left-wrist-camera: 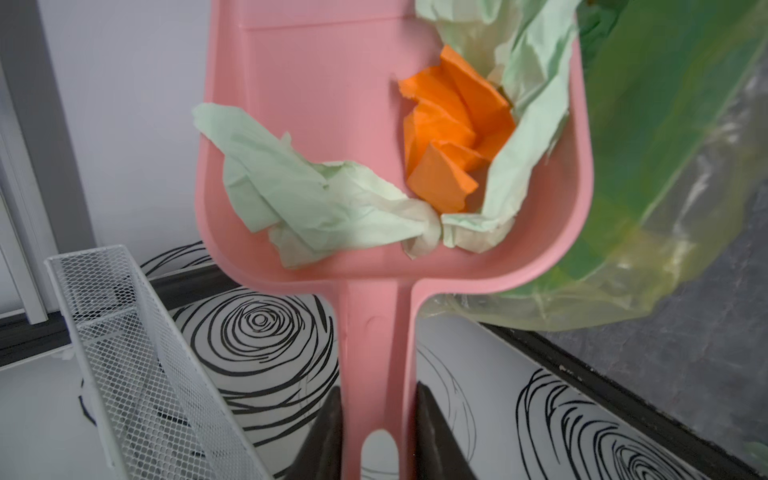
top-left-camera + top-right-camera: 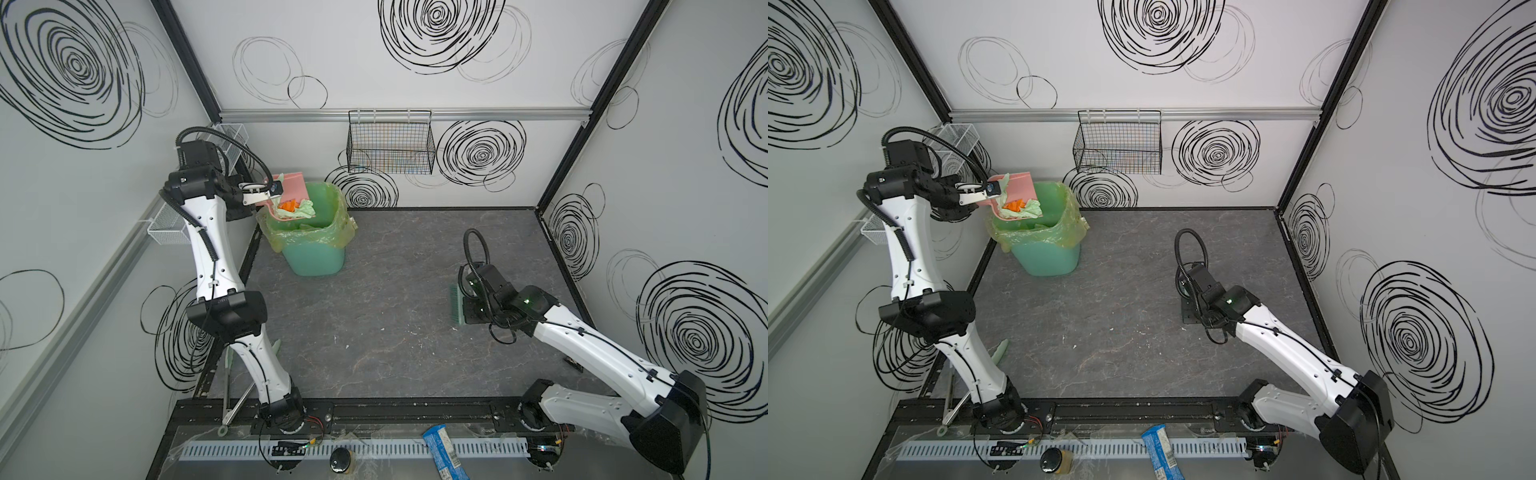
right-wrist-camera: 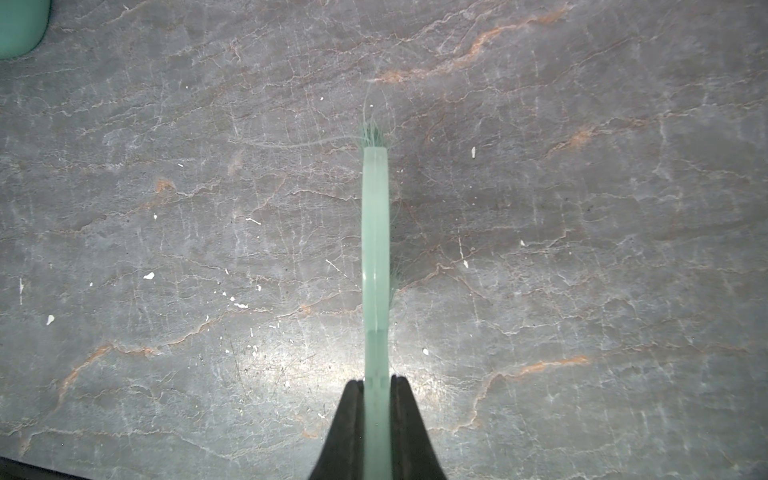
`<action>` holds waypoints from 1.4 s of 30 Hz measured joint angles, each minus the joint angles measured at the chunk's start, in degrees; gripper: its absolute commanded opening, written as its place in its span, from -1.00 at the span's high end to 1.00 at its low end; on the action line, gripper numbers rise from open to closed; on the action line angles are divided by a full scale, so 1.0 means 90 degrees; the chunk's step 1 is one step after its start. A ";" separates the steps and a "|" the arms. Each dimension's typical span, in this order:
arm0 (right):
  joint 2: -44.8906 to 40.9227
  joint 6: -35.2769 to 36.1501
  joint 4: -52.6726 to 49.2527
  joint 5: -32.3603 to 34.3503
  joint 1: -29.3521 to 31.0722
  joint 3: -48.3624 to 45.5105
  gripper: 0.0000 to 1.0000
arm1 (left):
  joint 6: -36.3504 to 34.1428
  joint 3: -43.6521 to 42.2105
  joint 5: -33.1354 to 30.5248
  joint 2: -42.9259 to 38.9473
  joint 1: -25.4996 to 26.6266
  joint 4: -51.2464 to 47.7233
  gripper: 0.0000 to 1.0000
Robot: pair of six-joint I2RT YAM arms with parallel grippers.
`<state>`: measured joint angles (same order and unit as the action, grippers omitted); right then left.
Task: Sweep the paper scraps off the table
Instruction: 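Tip the pink dustpan over the bin to empty the scraps with the left gripper, then lower the empty dustpan with the left while the right sets down the brush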
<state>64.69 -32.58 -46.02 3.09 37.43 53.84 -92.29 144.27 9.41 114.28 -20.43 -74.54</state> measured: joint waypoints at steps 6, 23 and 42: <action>0.0097 0.0000 0.0002 -0.0017 0.0000 0.0000 1.00 | -0.0760 -0.0566 -0.1404 -0.0197 0.0614 0.0828 1.00; 0.0299 -0.0024 0.0005 -0.0083 -0.0015 -0.0002 1.00 | -0.2225 -0.2084 -0.3092 -0.1554 0.1435 0.2667 1.00; -0.0729 -0.0039 0.1909 -0.1387 -0.1904 0.0075 1.00 | 0.1073 -0.4503 0.0882 -0.4172 0.2550 0.0867 1.00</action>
<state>58.13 -32.93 -28.84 -9.39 20.29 54.52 -82.63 103.74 17.34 76.73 2.52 -66.74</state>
